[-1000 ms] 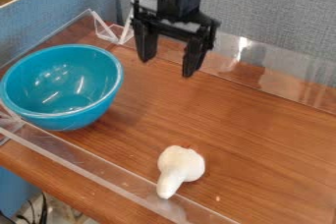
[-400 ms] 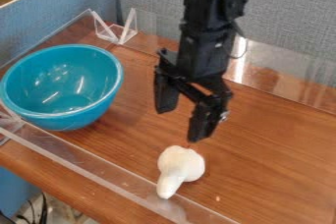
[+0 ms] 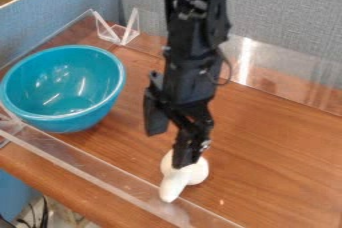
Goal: Put the mushroom in the blue bowl
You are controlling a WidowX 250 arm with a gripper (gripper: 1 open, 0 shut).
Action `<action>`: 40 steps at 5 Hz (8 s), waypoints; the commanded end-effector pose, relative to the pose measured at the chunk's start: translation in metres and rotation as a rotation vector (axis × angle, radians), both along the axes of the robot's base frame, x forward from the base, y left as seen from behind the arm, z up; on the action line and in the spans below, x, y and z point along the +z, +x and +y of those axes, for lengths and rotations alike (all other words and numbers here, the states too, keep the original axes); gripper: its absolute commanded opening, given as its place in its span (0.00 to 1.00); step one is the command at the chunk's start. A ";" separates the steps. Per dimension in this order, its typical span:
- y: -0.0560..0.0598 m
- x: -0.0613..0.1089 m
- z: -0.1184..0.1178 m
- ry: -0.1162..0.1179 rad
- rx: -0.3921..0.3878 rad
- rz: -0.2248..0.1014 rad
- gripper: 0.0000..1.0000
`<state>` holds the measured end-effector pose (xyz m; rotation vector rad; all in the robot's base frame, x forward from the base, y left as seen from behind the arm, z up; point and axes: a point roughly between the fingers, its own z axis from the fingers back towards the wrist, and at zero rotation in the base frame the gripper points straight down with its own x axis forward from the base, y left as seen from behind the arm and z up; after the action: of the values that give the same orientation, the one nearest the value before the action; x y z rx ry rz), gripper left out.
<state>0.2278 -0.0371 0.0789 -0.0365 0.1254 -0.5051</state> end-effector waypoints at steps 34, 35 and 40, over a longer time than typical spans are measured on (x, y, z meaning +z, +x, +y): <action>0.039 0.075 0.162 0.001 0.669 -0.054 0.00; 0.038 0.074 0.173 0.005 0.687 -0.046 1.00; 0.037 0.088 0.183 -0.017 0.575 -0.079 1.00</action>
<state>0.2631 0.1412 0.1437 -0.1026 0.1038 0.0690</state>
